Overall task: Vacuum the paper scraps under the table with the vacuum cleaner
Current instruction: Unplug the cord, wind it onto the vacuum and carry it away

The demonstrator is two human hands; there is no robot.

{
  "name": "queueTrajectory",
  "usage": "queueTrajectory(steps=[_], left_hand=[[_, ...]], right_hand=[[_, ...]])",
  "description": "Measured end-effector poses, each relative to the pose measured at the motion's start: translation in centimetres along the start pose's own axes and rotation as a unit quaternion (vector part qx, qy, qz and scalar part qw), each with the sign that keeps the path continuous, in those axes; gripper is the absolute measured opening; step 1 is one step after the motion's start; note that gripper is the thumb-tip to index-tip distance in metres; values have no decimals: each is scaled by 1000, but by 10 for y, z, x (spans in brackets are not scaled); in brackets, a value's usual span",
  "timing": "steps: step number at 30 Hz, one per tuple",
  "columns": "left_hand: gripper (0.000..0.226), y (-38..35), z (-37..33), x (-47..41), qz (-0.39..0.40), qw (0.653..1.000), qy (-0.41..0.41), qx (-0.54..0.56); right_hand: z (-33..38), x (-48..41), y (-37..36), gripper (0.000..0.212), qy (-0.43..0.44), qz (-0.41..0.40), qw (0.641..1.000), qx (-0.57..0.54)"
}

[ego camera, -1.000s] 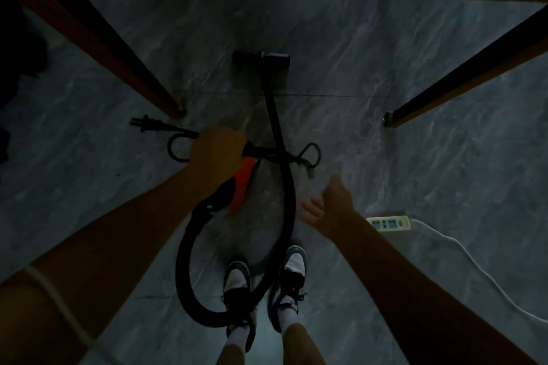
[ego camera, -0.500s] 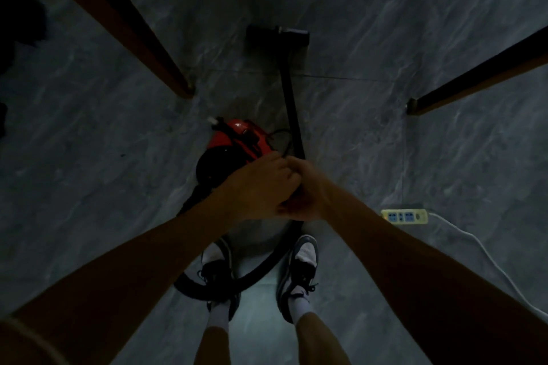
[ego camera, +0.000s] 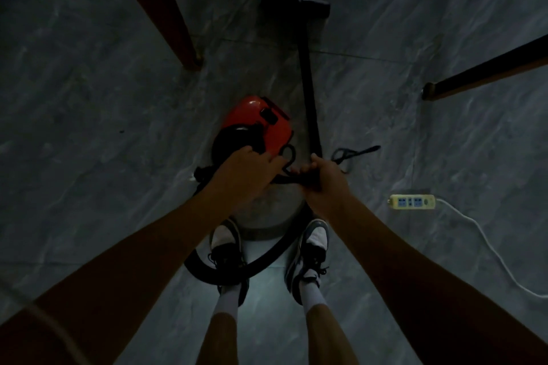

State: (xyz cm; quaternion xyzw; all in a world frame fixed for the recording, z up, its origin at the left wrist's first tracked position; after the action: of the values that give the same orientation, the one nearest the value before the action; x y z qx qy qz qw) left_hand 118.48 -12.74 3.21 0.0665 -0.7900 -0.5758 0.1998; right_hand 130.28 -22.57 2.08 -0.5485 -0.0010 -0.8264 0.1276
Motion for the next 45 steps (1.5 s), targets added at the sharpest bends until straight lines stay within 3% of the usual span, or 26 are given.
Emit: queueTrajectory(steps=[4, 7, 10, 12, 15, 16, 17, 18, 19, 20, 21, 23, 25, 28, 29, 32, 34, 38, 39, 42, 45], left_hand=[[41, -3, 2, -6, -19, 999, 42, 29], [59, -7, -6, -4, -45, 991, 92, 83], [62, -15, -13, -4, -46, 997, 49, 22], [48, -18, -14, -9, -38, 999, 6, -14], [29, -19, -18, -13, -8, 996, -67, -52], [27, -18, -18, -14, -12, 995, -89, -49], [30, -20, -20, -17, -23, 993, -108, -44], [31, -22, -22, -20, -29, 990, -128, -47], [31, -23, -25, -22, -25, 988, -147, -48], [28, -27, -27, -25, -26, 985, -164, -49], [22, -30, -28, -27, -26, 983, -175, -49], [19, -37, -24, -27, -22, 985, -164, -41], [17, -44, -15, -22, -37, 993, -110, 7], [24, -53, -5, -19, -28, 999, -40, 5], [24, -55, -5, -20, -21, 999, -32, -12], [19, -61, -5, -22, -34, 999, -14, -24], [32, -68, -5, -26, -43, 998, 49, -10], [83, -81, 4, -25, -8, 986, 169, -3], [87, -84, 11, -19, 5, 981, 195, 17], [91, -94, 38, 7, 37, 957, 276, 84], [89, -106, 61, 32, 66, 943, 312, 96]], right_hand=[[-3, 3, -3, 17, 15, -5, 998, -63], [-1, 2, 5, 15, 16, 9, 997, -72], [2, 2, 16, 23, 17, 0, 999, -45], [6, 8, 22, 31, 11, -11, 1000, -5], [6, 19, 33, 41, 37, -119, 986, 112], [4, 22, 41, 33, 118, -202, 955, 184], [4, 27, 46, 23, 251, -267, 887, 280], [5, 32, 48, 20, 392, -242, 794, 398], [3, 32, 49, 31, 479, -138, 709, 499], [0, 27, 48, 44, 500, 3, 655, 566], [0, 23, 44, 55, 440, 130, 649, 606], [8, 22, 27, 66, 275, 266, 648, 658], [15, 18, 15, 66, 208, 318, 631, 676], [13, 13, 7, 45, 190, 356, 655, 639], [9, 8, 7, 42, 192, 358, 637, 655], [-4, -15, 12, 33, 239, 318, 514, 760], [-11, -31, 15, 29, 291, 285, 515, 754], [-40, -53, 14, 29, 361, 243, 539, 722], [-49, -58, 13, 29, 352, 219, 559, 718], [-65, -78, 20, 30, 314, 111, 669, 664], [-75, -99, 38, 28, 284, 70, 688, 664]])
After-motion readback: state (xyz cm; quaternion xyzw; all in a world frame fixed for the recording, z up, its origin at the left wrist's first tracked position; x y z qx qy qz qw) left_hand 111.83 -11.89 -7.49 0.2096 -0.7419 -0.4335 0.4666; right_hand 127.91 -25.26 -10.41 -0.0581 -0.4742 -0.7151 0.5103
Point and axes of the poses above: each hand's wrist, its own x-axis away from the middle knuckle, its own y-axis out of the back of the hand, z = x × y, the point moved 1 cm from there along -x, towards the middle knuckle, and after that the axes turned 8 degrees about y, right-handed, at the moved point
